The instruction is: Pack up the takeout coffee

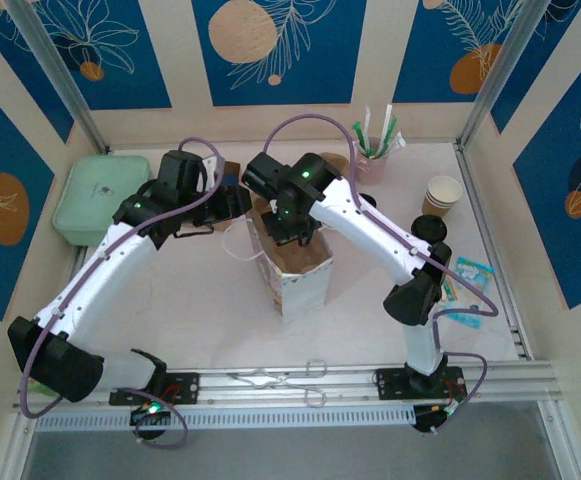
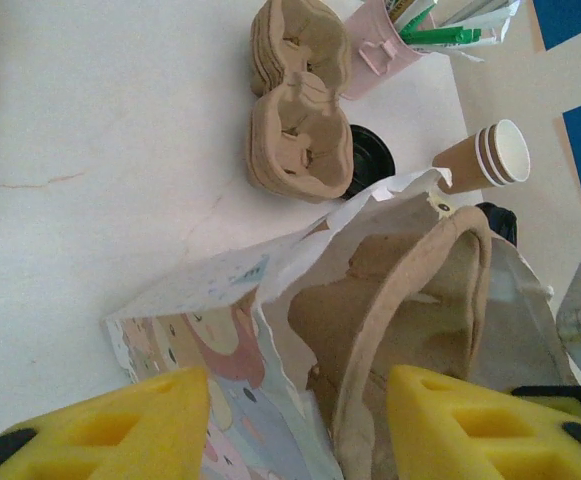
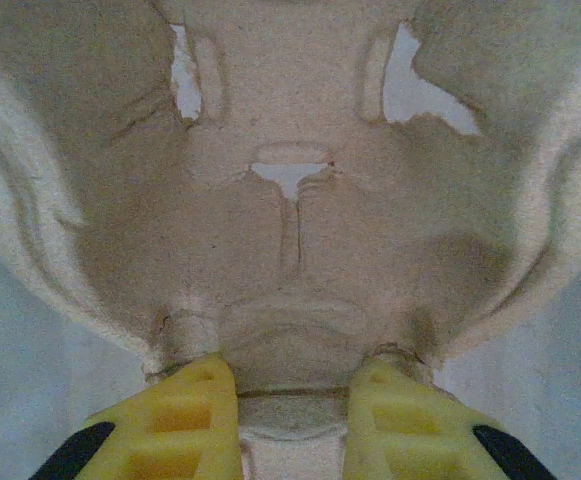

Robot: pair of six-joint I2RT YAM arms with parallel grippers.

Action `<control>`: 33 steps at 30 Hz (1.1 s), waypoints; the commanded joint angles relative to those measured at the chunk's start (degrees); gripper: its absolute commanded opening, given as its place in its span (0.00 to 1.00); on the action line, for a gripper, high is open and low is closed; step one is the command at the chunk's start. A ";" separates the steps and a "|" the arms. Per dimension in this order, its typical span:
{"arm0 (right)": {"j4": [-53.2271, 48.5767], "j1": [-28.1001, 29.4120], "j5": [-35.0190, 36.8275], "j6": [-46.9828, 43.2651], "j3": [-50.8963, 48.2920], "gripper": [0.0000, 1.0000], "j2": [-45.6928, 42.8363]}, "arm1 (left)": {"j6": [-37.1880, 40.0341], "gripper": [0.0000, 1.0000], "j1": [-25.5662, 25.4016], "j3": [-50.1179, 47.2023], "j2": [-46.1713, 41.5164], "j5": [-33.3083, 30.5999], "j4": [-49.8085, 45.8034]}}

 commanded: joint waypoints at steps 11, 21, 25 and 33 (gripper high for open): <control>1.85 1.01 -2.20 -1.57 -4.35 0.21 -6.55 | 4.18 0.45 1.87 3.80 2.38 -2.01 -3.30; 2.81 0.86 -2.96 -1.49 -7.97 0.21 -7.72 | 5.47 0.39 1.87 3.46 3.85 0.61 -2.69; 2.90 0.80 -3.41 -1.48 -8.82 0.21 -8.35 | 5.58 0.37 1.84 3.54 4.76 1.55 -2.42; 4.73 1.02 -4.22 -2.51 -11.61 0.21 -11.17 | 5.99 0.32 1.87 3.94 5.66 0.96 -2.58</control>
